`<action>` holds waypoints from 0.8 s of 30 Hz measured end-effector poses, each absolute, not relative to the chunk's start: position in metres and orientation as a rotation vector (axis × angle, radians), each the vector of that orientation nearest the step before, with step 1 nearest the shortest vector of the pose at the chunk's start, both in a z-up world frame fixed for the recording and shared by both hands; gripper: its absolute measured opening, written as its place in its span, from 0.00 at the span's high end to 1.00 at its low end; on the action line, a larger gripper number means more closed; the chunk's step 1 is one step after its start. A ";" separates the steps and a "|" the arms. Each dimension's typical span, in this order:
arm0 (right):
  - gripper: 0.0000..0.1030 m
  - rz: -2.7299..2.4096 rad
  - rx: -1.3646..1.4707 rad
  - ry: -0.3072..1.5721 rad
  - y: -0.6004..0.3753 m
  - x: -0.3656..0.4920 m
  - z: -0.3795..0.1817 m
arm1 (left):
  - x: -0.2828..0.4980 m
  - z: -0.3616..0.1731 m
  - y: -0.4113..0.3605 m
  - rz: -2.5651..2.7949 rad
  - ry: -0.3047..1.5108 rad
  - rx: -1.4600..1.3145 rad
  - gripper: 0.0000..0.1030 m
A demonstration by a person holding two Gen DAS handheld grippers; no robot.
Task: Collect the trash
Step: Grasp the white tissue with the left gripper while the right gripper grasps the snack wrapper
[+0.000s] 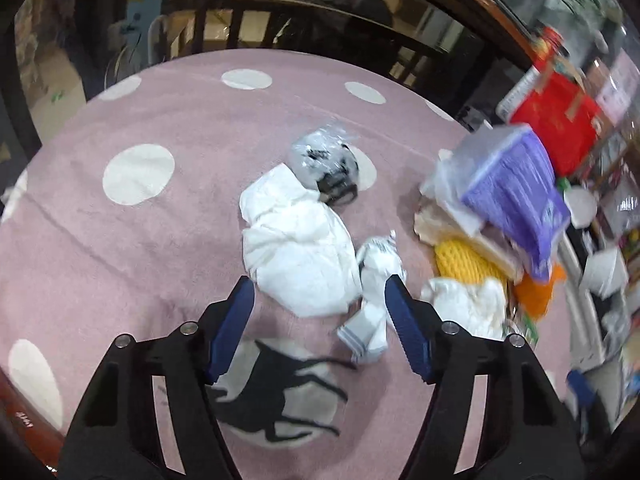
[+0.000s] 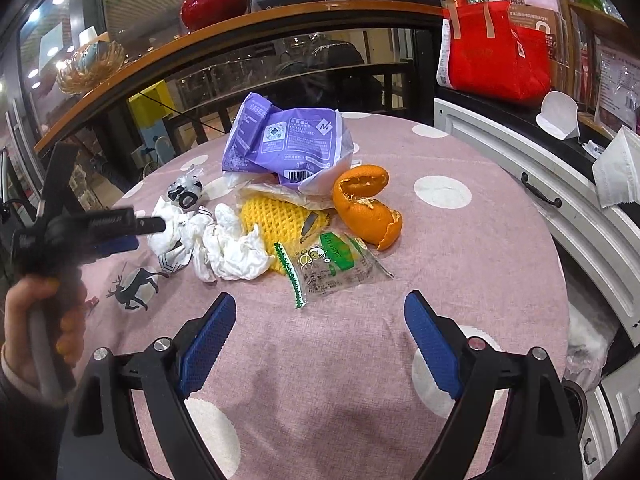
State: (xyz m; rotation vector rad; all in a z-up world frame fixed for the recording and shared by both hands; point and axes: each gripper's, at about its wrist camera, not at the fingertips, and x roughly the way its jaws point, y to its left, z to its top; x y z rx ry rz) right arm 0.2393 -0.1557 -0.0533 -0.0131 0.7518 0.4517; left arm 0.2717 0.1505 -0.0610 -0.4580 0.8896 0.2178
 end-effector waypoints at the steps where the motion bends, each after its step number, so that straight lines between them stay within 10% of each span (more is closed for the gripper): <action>1: 0.18 0.454 -0.016 0.753 -0.155 0.239 -0.054 | 0.278 -0.063 0.153 0.232 0.893 -0.457 0.35; 13: 0.19 0.463 -0.039 0.749 -0.150 0.245 -0.052 | 0.290 -0.076 0.165 0.247 0.893 -0.517 0.96; 24: 0.21 0.471 -0.143 0.808 -0.125 0.279 -0.072 | 0.234 -0.037 0.155 0.211 0.749 -0.502 0.98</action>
